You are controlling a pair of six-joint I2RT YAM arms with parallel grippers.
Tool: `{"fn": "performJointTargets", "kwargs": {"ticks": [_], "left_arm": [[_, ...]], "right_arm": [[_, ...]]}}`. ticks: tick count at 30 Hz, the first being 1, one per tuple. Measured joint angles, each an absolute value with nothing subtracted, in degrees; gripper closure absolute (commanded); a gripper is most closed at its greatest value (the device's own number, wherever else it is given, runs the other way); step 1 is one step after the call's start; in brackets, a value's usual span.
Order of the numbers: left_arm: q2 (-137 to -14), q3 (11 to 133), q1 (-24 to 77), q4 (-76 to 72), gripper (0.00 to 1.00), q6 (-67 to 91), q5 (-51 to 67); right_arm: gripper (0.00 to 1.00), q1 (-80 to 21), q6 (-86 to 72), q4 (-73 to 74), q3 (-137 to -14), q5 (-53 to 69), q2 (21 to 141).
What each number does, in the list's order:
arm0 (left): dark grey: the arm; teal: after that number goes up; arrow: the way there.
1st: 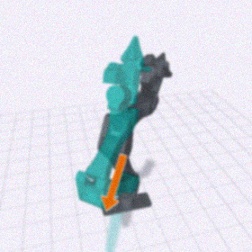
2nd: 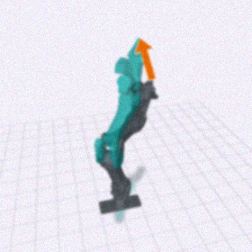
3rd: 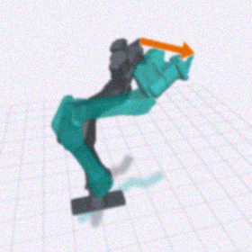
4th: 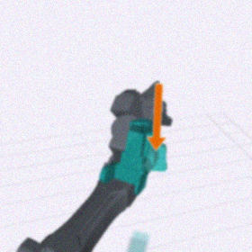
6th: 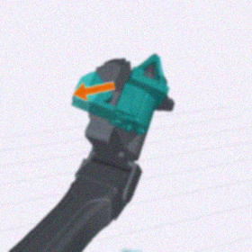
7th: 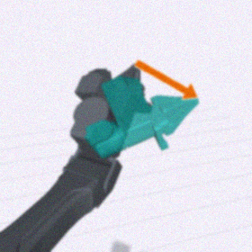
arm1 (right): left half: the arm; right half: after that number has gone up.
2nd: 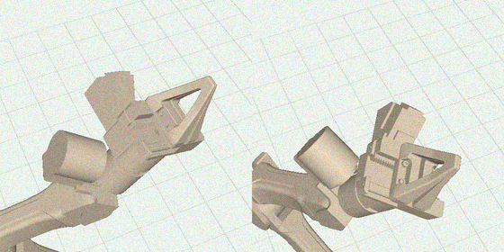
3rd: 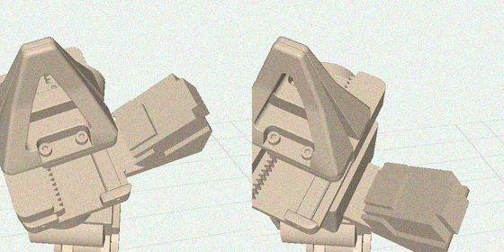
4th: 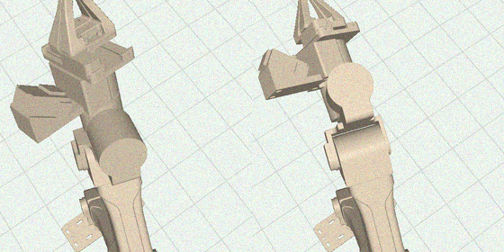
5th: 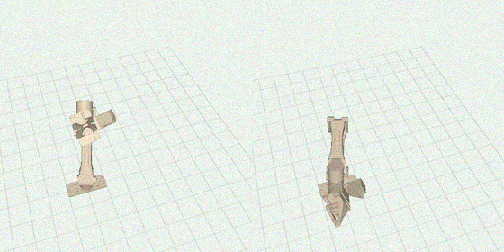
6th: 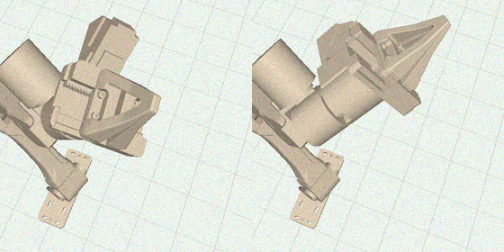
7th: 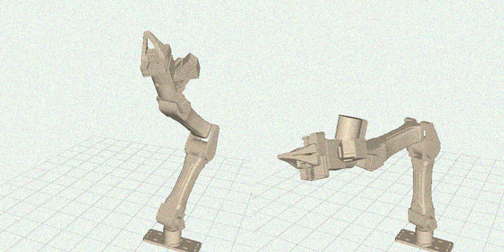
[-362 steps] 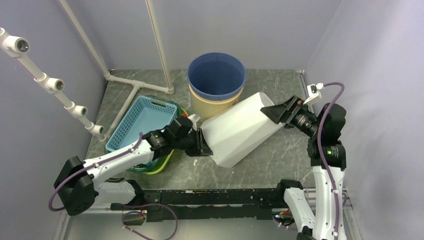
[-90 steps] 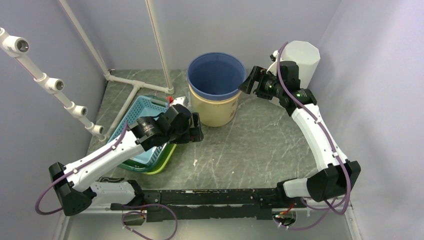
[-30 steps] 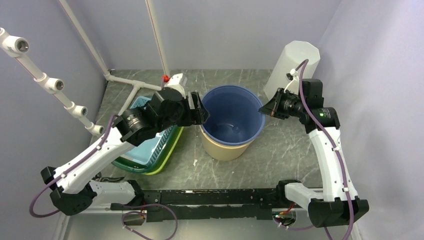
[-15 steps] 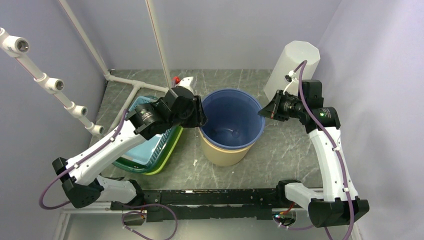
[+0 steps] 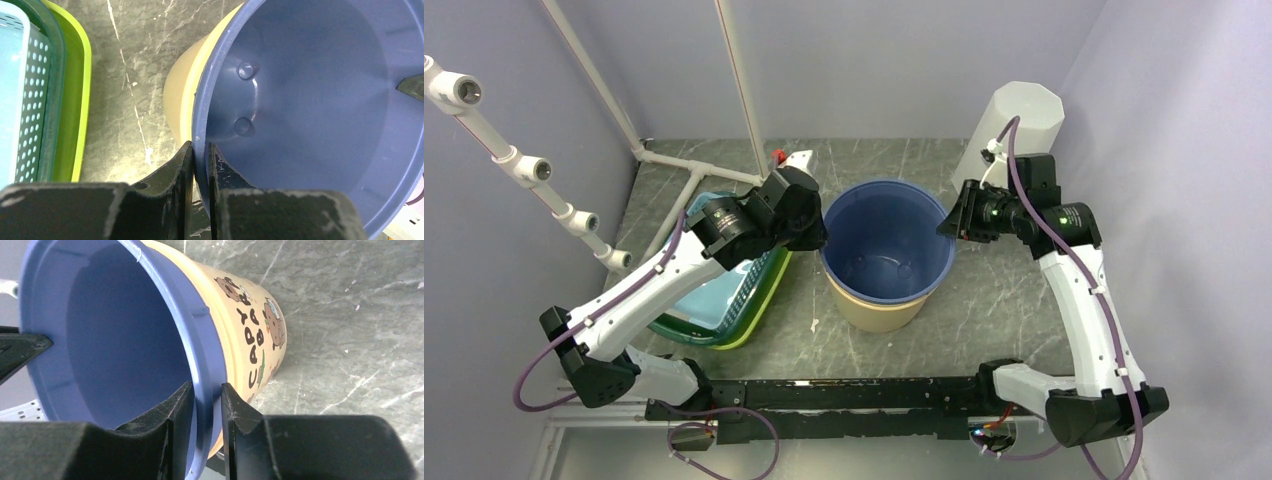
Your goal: Turn the large container upside down
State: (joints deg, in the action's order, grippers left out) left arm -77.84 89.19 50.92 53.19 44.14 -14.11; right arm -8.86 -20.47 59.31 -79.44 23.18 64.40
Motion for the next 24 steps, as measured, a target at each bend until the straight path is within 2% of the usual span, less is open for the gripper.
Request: {"fn": "performJointTargets", "kwargs": {"ticks": [4,7,10,15,17,18,23,24], "left_arm": [[-77.8,89.3,51.0,53.2,0.97,44.1,-14.1],[-77.8,89.3,51.0,53.2,0.97,44.1,-14.3],[-77.8,89.3,51.0,53.5,0.97,44.1,-14.5],[-77.8,89.3,51.0,53.3,0.97,44.1,-14.4],[-77.8,89.3,51.0,53.2,0.97,44.1,-14.3],[-77.8,89.3,51.0,53.3,0.96,44.1,-14.2],[-77.4,89.3,51.0,54.0,0.75,44.0,-14.5],[-77.0,89.3,51.0,54.3,0.66,43.9,-14.8]], "right_arm": [[0.64,-13.1,-20.4,62.0,-82.0,17.1,66.2],[0.76,-17.4,-20.3,64.6,-85.3,10.9,68.4],[0.81,-20.2,-20.4,67.1,-87.7,5.6,69.7],[1.00,-21.5,-20.0,69.1,-88.8,2.5,69.8],[1.00,-21.7,-19.8,69.7,-88.8,2.2,69.9],[1.00,-21.8,-19.9,69.8,-88.7,2.1,69.9],[1.00,-21.8,-20.1,68.8,-88.0,3.9,69.2],[1.00,-21.8,-20.1,68.3,-87.8,4.3,69.0]]}}
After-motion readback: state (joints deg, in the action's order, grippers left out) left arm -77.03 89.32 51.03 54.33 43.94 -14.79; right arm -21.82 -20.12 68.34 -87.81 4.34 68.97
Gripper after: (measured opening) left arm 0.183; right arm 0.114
